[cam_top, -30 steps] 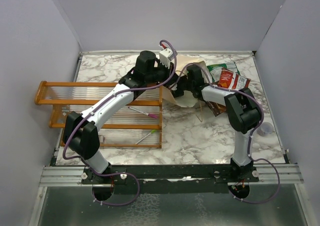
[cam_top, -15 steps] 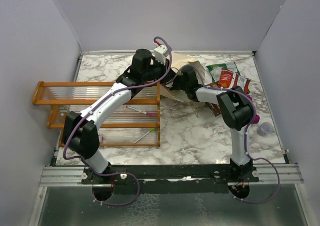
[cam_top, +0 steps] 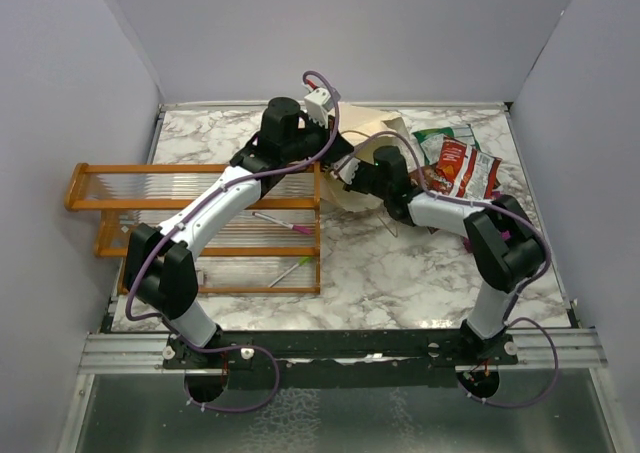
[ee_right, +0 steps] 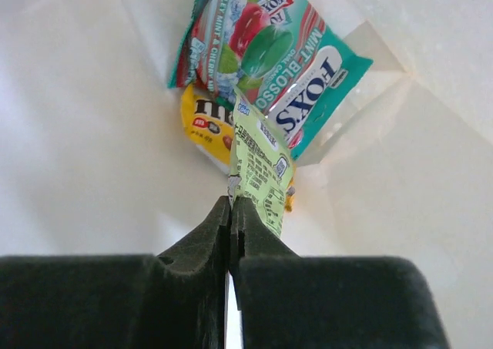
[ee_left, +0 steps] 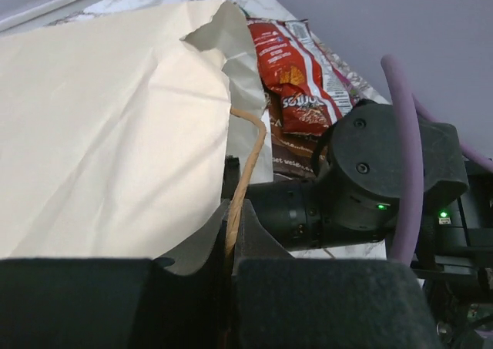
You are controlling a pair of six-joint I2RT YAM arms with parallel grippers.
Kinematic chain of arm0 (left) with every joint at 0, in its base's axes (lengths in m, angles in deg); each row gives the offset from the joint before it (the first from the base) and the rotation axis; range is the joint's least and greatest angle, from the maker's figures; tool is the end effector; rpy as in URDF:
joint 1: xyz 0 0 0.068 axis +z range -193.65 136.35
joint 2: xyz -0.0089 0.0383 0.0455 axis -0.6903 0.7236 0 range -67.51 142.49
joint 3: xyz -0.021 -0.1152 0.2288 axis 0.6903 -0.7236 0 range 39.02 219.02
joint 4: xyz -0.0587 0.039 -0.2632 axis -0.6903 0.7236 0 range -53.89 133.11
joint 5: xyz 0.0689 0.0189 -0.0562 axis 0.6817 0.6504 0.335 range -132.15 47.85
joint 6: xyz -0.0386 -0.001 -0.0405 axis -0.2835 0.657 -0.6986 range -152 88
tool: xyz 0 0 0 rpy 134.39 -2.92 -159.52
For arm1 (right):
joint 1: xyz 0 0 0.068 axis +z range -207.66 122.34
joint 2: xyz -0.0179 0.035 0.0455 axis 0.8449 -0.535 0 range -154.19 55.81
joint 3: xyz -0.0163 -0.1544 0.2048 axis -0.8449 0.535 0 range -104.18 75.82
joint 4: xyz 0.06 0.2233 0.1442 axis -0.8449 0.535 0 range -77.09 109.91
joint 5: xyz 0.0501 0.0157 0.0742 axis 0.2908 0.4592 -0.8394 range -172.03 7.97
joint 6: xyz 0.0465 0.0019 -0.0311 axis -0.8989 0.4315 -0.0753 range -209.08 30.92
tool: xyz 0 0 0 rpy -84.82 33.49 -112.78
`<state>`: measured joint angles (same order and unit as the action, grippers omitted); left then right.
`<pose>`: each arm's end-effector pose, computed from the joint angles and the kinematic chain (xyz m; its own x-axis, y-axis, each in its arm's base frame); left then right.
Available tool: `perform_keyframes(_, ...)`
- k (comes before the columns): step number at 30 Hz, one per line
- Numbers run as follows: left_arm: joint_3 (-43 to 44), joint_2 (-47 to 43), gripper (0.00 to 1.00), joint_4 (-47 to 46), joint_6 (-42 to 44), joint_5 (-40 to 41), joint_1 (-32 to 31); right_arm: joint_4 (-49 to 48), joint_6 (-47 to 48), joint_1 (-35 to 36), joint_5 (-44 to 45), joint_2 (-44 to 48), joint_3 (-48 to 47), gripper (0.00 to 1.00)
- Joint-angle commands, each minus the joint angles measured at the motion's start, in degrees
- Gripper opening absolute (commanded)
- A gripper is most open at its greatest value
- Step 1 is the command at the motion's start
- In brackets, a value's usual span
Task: Take the snacks out of the paper bag
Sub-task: Take out the snack from the paper bag.
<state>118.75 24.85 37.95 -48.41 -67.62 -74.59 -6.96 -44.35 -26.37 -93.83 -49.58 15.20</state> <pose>0.3339 -0.2196 0.3360 -0.4376 -0.0351 -0.8985 0.7273 0.5737 -0.3767 0.3477 0.2204 0.1669 0.2136 -0.6763 -0.7050 -0.7270 0.3721 -0.5771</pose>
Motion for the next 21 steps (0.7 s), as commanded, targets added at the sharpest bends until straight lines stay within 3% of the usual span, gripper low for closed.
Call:
perform_keyframes(1, -1.08, -1.81, 0.0, -0.2, -0.11, 0.15, -0.18, -7.1, -9.86, 0.18, -0.49, 7.29, 6.57, 0.01)
perform_keyframes(13, -1.5, -1.34, 0.0, -0.35, 0.88, 0.9, -0.2, -12.54, -14.38, 0.18, 3.3, 14.35, 15.44, 0.01)
perform_keyframes(17, -1.38, -1.65, 0.0, 0.03, 1.18, 1.57, -0.22, -7.98, -15.26, 0.18, 3.61, 18.0, 15.94, 0.01)
perform_keyframes(21, -0.65, -1.61, 0.0, 1.14, 1.19, 2.4, -0.18, -2.68, -22.08, 0.18, 4.13, 25.74, 17.92, 0.01)
